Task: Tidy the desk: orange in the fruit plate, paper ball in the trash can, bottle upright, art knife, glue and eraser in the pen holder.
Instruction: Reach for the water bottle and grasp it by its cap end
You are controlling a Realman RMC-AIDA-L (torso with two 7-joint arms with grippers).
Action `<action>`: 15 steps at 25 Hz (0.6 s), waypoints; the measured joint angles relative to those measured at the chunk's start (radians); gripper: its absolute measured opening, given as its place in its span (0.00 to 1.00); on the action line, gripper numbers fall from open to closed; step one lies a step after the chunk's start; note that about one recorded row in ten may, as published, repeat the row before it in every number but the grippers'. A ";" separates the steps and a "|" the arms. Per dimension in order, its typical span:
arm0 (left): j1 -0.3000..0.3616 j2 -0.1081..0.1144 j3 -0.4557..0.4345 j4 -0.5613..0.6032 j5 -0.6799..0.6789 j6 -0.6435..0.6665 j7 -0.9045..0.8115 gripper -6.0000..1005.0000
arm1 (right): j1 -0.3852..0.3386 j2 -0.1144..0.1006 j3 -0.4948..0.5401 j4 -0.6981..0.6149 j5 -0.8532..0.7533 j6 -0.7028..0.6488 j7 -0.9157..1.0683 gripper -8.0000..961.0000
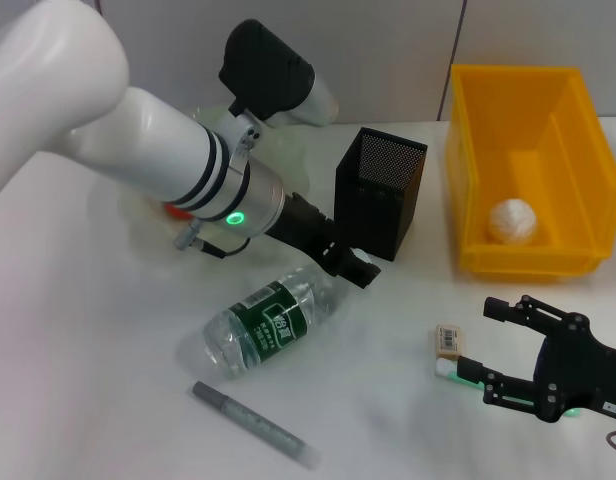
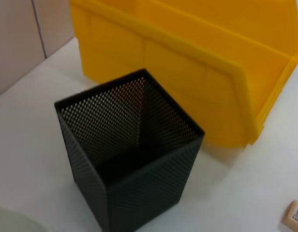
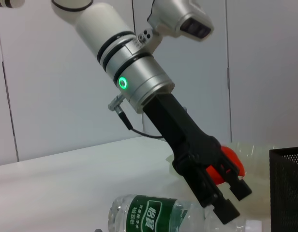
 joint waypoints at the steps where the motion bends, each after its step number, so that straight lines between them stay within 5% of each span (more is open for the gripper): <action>1: 0.000 0.000 0.000 0.000 0.000 0.000 0.000 0.81 | 0.000 0.000 0.000 0.000 0.000 0.000 0.000 0.84; 15: 0.018 0.000 0.095 -0.056 -0.066 -0.094 0.012 0.78 | 0.007 0.001 0.000 0.005 0.000 0.000 -0.003 0.83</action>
